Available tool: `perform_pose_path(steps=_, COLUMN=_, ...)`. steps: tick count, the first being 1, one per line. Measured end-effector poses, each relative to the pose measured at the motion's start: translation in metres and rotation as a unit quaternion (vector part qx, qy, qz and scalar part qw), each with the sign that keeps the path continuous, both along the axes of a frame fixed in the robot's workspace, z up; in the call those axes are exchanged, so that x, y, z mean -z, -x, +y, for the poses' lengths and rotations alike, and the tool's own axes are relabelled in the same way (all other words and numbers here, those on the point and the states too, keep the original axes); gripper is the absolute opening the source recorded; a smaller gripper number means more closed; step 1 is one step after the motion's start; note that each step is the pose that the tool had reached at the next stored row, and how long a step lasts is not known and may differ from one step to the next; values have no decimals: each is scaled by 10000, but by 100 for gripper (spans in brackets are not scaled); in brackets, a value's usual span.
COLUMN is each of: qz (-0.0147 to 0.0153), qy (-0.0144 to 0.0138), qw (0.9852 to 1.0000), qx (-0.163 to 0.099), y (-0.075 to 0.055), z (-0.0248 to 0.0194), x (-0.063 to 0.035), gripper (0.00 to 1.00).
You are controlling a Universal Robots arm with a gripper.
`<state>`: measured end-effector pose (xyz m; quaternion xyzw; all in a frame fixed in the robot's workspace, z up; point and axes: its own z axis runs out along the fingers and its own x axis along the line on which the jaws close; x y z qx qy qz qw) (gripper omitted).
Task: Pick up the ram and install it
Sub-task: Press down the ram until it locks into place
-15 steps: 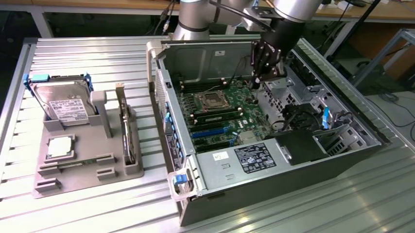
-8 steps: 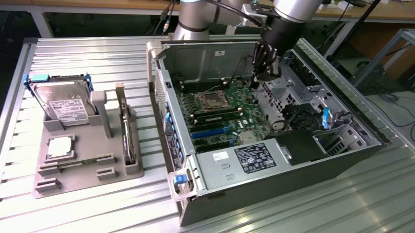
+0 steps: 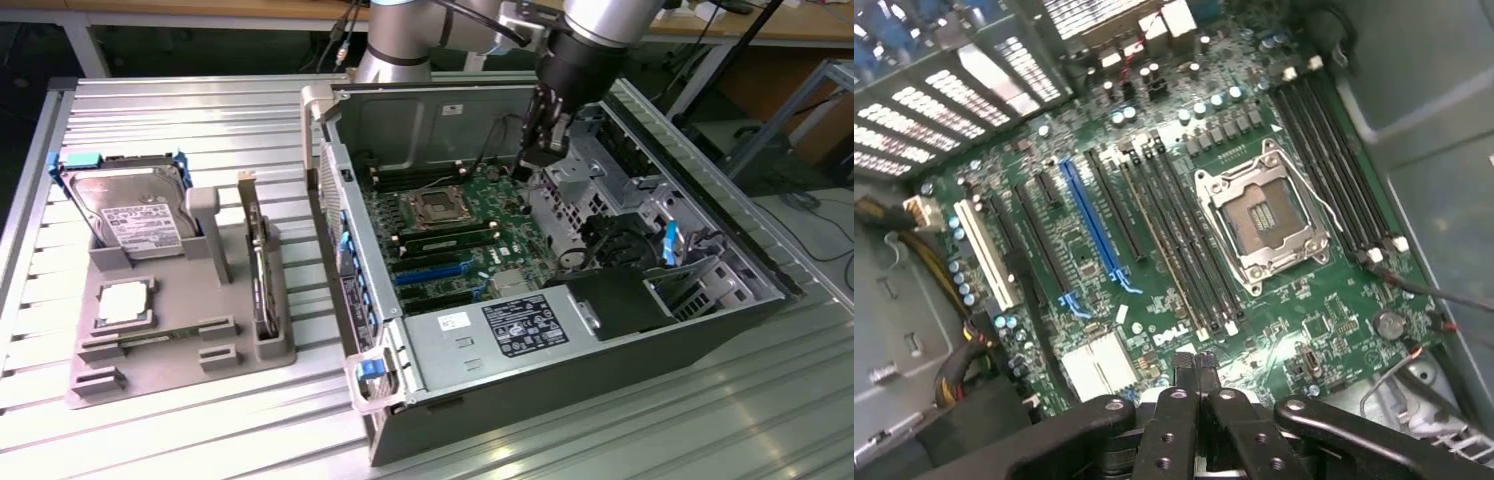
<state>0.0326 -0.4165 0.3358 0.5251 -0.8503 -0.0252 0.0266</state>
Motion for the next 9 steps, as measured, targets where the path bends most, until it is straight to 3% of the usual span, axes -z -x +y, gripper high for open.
perform_pose_path(steps=6, qz=0, qy=0, qw=9989, qx=471, y=0, z=0, x=0, gripper=10)
perform_pose_path(steps=8, qz=0, qy=-1, qw=9975, qx=700, y=0, z=0, x=0, gripper=10)
perform_pose_path(steps=9, qz=0, qy=0, qw=9961, qx=880, y=0, z=0, x=0, gripper=10)
